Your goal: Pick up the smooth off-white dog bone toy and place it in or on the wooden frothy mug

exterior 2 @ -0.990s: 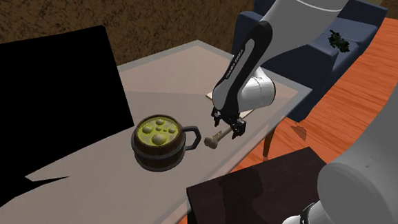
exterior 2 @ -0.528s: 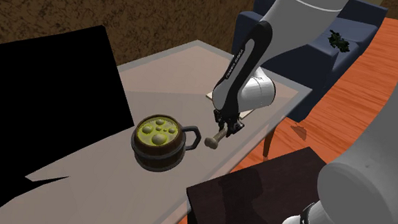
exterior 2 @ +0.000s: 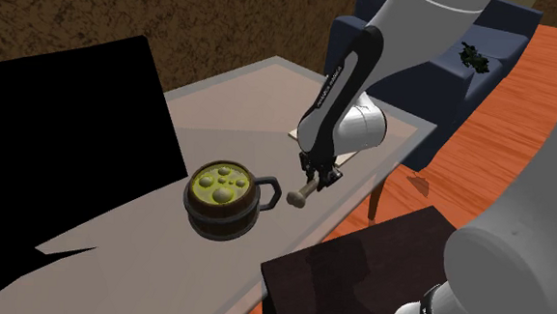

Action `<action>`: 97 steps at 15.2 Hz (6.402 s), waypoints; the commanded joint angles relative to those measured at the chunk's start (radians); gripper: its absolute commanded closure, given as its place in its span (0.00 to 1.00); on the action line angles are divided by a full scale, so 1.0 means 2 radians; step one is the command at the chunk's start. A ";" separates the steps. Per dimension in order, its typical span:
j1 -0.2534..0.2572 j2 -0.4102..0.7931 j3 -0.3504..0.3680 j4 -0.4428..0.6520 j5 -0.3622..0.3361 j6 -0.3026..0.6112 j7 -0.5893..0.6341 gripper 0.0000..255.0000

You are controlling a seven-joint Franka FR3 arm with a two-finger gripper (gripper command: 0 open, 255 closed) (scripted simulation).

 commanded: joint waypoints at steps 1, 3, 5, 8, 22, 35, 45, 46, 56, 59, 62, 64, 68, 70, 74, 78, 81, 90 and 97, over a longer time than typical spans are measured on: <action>-0.004 -0.016 0.006 -0.002 0.005 -0.013 -0.003 1.00; -0.009 -0.033 0.012 -0.005 0.012 -0.027 -0.007 1.00; -0.013 -0.050 0.017 -0.008 0.019 -0.042 -0.012 1.00; -0.017 -0.075 0.024 -0.011 0.030 -0.064 -0.019 1.00; -0.021 -0.183 0.033 -0.008 0.069 -0.173 -0.042 1.00; -0.018 -0.263 0.028 0.017 0.081 -0.276 -0.049 1.00; 0.007 -0.288 0.060 0.036 0.094 -0.316 0.003 1.00; 0.013 -0.287 0.069 0.038 0.096 -0.316 0.016 1.00; 0.061 -0.240 0.159 0.093 0.091 -0.313 0.161 1.00; 0.074 -0.210 0.188 0.124 0.074 -0.313 0.215 1.00; 0.073 -0.196 0.190 0.115 0.066 -0.291 0.221 1.00; 0.073 -0.186 0.192 0.110 0.060 -0.277 0.225 1.00; 0.072 -0.164 0.193 0.100 0.045 -0.248 0.235 1.00; 0.072 -0.152 0.194 0.096 0.036 -0.234 0.241 1.00; 0.073 -0.133 0.193 0.091 0.021 -0.213 0.251 1.00; 0.073 -0.133 0.193 0.091 0.021 -0.213 0.251 1.00; 0.073 -0.133 0.193 0.091 0.021 -0.213 0.251 1.00; 0.070 -0.180 0.193 0.103 0.057 -0.266 0.225 0.00; 0.071 -0.191 0.191 0.108 0.064 -0.280 0.220 0.00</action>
